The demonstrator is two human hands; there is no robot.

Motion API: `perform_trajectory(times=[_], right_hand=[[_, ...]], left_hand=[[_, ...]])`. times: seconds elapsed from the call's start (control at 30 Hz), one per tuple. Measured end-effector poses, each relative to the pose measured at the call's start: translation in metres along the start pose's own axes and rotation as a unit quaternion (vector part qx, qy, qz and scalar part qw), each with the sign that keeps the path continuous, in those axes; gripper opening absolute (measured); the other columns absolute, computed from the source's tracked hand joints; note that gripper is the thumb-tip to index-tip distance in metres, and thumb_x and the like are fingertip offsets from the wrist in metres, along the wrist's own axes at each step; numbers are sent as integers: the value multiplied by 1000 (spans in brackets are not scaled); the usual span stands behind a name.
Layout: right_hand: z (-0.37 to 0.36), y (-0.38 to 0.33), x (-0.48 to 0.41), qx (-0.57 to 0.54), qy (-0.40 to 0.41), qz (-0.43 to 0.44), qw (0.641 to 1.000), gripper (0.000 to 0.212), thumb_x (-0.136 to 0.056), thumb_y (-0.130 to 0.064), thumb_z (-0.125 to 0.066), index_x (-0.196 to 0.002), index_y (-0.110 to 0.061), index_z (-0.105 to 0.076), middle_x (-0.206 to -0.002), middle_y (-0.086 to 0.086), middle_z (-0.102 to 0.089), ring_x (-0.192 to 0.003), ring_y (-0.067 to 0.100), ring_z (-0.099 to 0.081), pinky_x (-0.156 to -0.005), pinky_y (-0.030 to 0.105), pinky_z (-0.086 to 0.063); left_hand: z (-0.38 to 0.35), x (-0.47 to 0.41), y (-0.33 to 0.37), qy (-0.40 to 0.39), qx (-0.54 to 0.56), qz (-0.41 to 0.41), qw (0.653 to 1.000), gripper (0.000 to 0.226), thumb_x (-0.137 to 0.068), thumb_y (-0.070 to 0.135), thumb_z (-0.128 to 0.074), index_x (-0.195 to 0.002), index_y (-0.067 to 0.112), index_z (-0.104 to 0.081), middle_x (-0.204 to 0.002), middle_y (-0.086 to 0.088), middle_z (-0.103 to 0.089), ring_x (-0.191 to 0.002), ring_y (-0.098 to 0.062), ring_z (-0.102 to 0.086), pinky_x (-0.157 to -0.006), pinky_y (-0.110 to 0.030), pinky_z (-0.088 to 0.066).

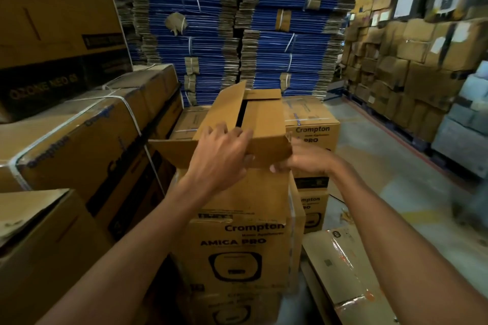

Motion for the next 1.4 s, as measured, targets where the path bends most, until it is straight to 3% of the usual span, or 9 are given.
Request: perform_trajectory(times=[0.17, 0.3, 0.4, 0.5, 0.6, 0.77, 0.93, 1.1, 1.4], right_hand=[[-3, 23, 18, -275, -91, 57, 955, 67, -67, -56, -82, -98, 1, -66, -104, -2, -75, -104, 6, -67, -96, 22, -47], [-5, 15, 17, -343, -118, 84, 928, 86, -100, -59, -25, -137, 15, -50, -141, 27, -56, -139, 32, -49, -121, 41, -27], [-14, 2, 4, -73, -71, 16, 995, 55, -98, -49, -58, -139, -12, -60, -139, -1, -61, -127, 9, -55, -119, 39, -35], [-34, -4, -6, 121, -2, 3, 993, 65, -81, -51, -80, -138, -26, -60, -139, -4, -60, -126, 12, -54, -108, 34, -43], [-54, -7, -3, 233, 105, 18, 966, 64, -90, -66, -60, -141, -28, -57, -140, -3, -54, -129, 20, -45, -106, 41, -36], [-76, -4, 11, 329, 194, 41, 923, 68, -99, -68, -26, -145, -26, -52, -133, -5, -49, -119, 19, -40, -107, 41, -31], [-78, 0, 14, 350, 231, 41, 907, 62, -101, -65, -30, -142, -27, -56, -134, -6, -54, -120, 19, -45, -109, 43, -33], [-83, 4, 16, 357, 252, 44, 898, 59, -102, -62, -31, -139, -25, -59, -134, -7, -58, -120, 19, -48, -109, 45, -34], [-89, 13, 14, 381, 263, 35, 886, 55, -103, -60, -27, -137, -27, -55, -124, -5, -63, -116, 19, -49, -109, 46, -32]], left_hand=[[3, 29, 3, 35, 54, -73, 995, 19, -103, 32, -55, -102, 15, -63, -78, -1, -69, -65, -20, -63, -53, -32, -51], [-16, 51, 19, -1, 53, -89, 995, 20, -105, 25, -50, -113, 12, -64, -89, -2, -70, -63, -19, -63, -46, -31, -48], [-41, 69, 30, -41, 58, -117, 991, 48, -100, 34, -40, -133, 6, -60, -124, -13, -69, -109, -30, -68, -84, -42, -61], [-54, 83, 24, -136, 248, -104, 954, 73, -99, 64, -45, -154, 16, -43, -158, -1, -41, -149, -17, -31, -121, -32, -27], [-55, 75, 1, -122, 399, -34, 908, 50, -100, 57, -47, -140, 28, -59, -147, 15, -49, -138, -2, -39, -111, -22, -34], [-63, 50, -31, -51, 297, 40, 953, 32, -101, 34, -58, -123, 15, -72, -125, 0, -70, -121, -15, -53, -102, -33, -45], [-65, 39, -41, -95, 173, 8, 980, 56, -105, 41, -49, -151, 10, -44, -157, -10, -43, -149, -20, -35, -122, -31, -20], [-60, 35, -65, -78, 91, 139, 983, 81, -104, 55, -36, -163, 11, 0, -169, -13, 6, -156, -25, 9, -124, -39, 2], [-89, 45, -130, -247, -31, 302, 920, 98, -94, 78, -30, -161, 8, -13, -166, -26, -14, -154, -45, -5, -120, -64, -1]])
Point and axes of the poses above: each hand's wrist, its own x-axis away from the middle knuckle, its own z-axis out of the back of the hand, y = z × x, the point moved 4 cm from there along -x, towards the middle knuckle
